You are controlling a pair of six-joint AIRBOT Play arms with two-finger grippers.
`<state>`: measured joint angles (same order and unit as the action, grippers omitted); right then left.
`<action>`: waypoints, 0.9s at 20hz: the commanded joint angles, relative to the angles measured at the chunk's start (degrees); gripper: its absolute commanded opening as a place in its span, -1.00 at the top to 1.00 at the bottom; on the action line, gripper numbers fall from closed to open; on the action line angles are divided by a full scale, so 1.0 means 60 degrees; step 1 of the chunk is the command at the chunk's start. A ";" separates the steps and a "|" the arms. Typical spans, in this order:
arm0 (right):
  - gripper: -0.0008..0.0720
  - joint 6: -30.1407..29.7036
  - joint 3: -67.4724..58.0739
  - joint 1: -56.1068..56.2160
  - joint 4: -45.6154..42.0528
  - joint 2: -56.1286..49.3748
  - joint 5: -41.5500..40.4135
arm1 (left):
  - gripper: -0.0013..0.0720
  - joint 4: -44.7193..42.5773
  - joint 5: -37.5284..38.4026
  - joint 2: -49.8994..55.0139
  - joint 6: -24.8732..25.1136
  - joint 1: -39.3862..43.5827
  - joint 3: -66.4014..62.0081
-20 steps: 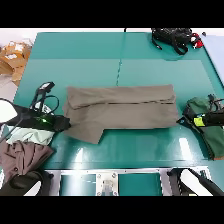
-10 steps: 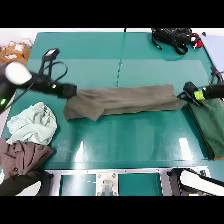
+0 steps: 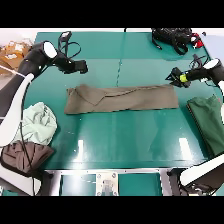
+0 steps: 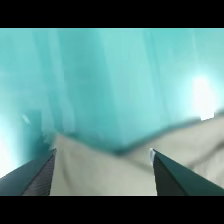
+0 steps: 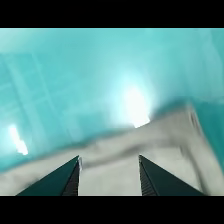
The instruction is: Fold the shirts.
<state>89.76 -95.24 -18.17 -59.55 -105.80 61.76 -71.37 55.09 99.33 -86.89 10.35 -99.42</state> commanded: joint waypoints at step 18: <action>0.60 -0.3300 -0.1045 -0.1315 0.1217 -0.2838 0.4645 | 0.90 0.2728 0.3162 0.0532 -0.0117 -0.0470 -0.1435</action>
<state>71.29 -101.16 -26.61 -52.84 -121.60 87.68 -59.37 74.39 102.37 -88.27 7.44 -107.96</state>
